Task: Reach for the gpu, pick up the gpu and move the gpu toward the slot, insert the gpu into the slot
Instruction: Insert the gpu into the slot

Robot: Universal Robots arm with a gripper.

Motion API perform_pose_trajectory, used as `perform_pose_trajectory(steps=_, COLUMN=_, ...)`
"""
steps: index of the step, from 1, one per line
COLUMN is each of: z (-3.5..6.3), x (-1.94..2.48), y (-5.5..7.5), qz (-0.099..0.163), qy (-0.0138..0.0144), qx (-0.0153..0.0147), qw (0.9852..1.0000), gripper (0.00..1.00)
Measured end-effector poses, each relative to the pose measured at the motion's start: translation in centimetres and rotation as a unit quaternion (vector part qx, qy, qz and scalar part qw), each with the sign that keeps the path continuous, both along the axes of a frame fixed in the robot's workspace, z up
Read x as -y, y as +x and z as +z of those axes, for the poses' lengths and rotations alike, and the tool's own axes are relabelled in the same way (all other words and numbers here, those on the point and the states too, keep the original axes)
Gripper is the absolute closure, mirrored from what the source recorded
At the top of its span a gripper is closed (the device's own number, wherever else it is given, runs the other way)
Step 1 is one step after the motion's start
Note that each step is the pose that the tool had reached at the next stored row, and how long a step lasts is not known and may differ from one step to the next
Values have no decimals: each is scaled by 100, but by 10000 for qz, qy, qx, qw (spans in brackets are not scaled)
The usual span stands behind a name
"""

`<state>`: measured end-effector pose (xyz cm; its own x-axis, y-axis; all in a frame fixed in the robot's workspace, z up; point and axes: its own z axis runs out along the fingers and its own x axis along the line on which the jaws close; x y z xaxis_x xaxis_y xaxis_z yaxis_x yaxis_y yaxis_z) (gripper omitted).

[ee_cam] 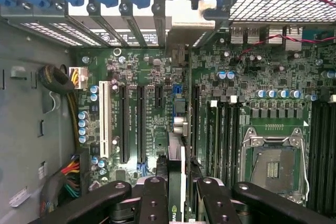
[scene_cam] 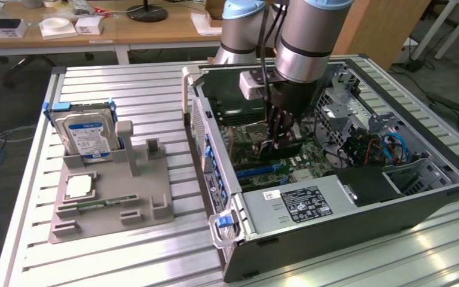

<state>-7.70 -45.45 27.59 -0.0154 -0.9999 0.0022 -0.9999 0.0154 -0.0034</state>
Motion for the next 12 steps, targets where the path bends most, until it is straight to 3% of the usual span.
perform_pose_trajectory(steps=6, z=-38, x=31, y=-1, qz=0, qy=1, qx=0, qw=10000, gripper=74)
perform_pose_trajectory(steps=12, z=-54, x=35, y=-35, qz=-1, qy=1, qx=0, qw=10000, gripper=74)
